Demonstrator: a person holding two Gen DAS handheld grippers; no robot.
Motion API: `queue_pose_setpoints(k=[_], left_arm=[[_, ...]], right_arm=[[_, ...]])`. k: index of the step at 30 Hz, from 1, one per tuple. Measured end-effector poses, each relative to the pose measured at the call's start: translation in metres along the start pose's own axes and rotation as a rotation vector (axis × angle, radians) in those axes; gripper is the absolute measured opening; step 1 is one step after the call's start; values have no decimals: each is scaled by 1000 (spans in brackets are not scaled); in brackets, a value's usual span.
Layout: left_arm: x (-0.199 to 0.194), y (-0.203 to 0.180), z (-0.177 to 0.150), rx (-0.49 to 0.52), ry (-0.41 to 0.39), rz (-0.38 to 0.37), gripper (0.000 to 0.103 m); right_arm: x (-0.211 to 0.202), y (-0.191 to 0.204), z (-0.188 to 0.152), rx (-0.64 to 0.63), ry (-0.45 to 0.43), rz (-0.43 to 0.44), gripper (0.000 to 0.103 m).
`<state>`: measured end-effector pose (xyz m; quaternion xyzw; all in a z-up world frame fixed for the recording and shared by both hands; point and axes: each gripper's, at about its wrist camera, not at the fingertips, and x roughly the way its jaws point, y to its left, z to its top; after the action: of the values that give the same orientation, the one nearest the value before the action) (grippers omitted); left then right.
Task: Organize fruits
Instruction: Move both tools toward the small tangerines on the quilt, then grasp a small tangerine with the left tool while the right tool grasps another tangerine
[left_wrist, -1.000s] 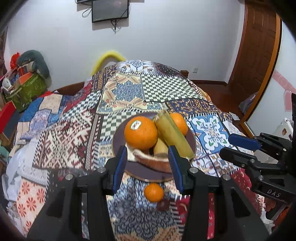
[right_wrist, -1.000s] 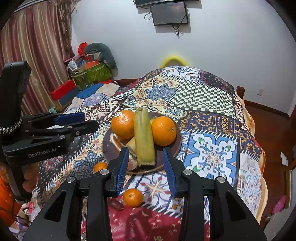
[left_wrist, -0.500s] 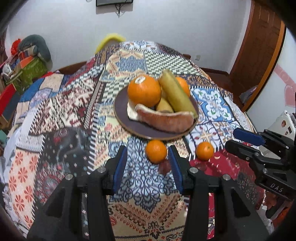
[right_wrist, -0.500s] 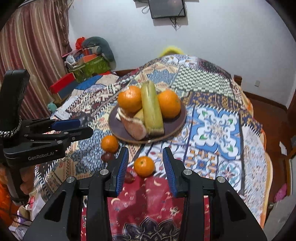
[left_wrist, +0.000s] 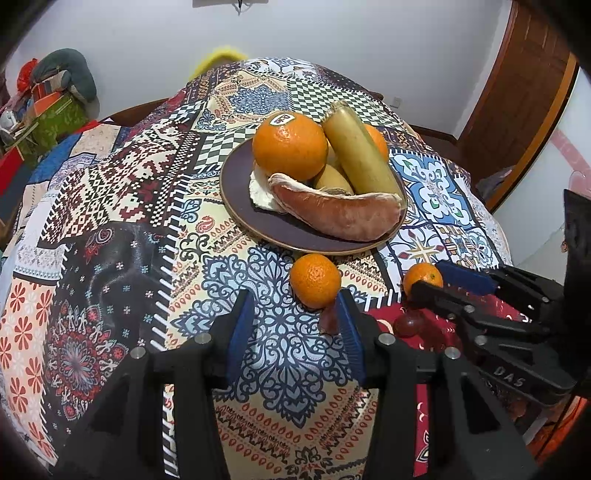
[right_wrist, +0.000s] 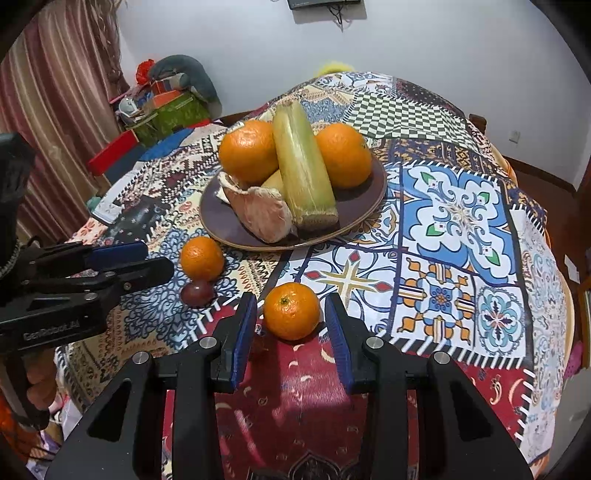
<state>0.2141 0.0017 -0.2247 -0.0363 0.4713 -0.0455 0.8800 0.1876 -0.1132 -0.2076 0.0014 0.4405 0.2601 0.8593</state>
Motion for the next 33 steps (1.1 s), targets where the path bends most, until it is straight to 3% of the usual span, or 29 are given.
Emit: queue_pose_setpoints(k=[5, 16, 21, 33], left_arm=[[7, -3, 3, 13, 4, -15, 46], [24, -8, 12, 6, 20, -42, 45], [29, -10, 15, 8, 26, -29, 36], [23, -7, 15, 5, 5, -28, 34]], right_arm=[[10, 0, -2, 4, 20, -2, 35], [-6, -9, -3, 64, -32, 34, 31], [-14, -10, -2, 60, -52, 18, 31], [-21, -20, 0, 73, -65, -8, 31]])
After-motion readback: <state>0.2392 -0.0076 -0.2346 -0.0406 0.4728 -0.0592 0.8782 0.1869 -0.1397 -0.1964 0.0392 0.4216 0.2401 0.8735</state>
